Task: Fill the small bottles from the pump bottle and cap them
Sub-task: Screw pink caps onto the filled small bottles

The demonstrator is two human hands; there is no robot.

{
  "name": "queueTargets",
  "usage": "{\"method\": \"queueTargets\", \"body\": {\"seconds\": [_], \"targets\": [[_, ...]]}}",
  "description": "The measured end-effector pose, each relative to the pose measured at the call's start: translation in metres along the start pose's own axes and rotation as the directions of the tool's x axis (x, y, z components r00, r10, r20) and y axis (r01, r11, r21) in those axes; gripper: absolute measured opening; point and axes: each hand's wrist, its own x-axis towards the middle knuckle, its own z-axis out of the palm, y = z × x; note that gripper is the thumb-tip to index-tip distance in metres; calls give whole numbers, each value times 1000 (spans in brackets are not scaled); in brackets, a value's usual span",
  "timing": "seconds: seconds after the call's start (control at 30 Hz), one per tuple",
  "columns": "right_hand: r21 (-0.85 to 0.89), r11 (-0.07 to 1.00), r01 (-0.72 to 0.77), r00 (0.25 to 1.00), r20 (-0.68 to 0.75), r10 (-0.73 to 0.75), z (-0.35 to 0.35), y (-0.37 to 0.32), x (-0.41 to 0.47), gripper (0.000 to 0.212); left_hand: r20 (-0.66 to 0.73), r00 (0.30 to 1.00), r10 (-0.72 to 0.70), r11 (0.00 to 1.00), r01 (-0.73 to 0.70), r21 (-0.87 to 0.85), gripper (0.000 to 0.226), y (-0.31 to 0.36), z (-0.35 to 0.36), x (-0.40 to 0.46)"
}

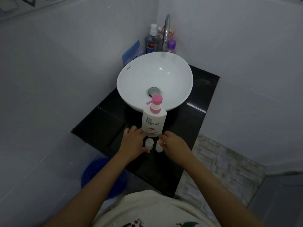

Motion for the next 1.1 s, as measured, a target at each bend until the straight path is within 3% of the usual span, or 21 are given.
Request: {"method": "queueTargets", "body": {"seconds": [0.17, 0.33, 0.5, 0.57, 0.67, 0.8, 0.9, 1.0, 1.1], "targets": [[-36, 999, -9, 1000, -14, 8, 15, 4, 5, 36, -4, 999, 33, 999, -32, 43, 54, 2, 7, 6], [34, 996, -87, 996, -4, 87, 8, 6, 0, 59, -19, 998, 54, 999, -54, 7, 40, 2, 8, 5], [21, 941, -338, 941, -11, 339, 4, 32, -6, 45, -133, 989, -57, 945, 11, -327, 31, 7, -12, -13], [-63, 913, -403, 910, 75, 407, 7, 39, -4, 39, -111, 987, -118, 860, 46, -507, 29, 7, -21, -24], [-117, 899, -422, 881, 182, 437, 16, 40, 1, 37, -40, 987, -158, 647, 73, -759, 32, 6, -30, -38], [-111, 890, -441, 850, 267, 455, 27, 40, 10, 32, 44, 977, -207, 405, 126, -906, 36, 11, -42, -50], [-88, 887, -453, 851, 255, 460, 33, 41, 13, 25, 69, 968, -242, 225, 126, -966, 36, 15, -52, -57], [116, 832, -542, 837, 154, 524, 25, 41, 10, 17, 46, 956, -290, 178, 101, -979, 33, 14, -58, -62], [584, 684, -437, 858, 43, 511, -13, 29, -5, 15, 33, 959, -280, 176, 85, -981, 27, 14, -63, -67]]}}
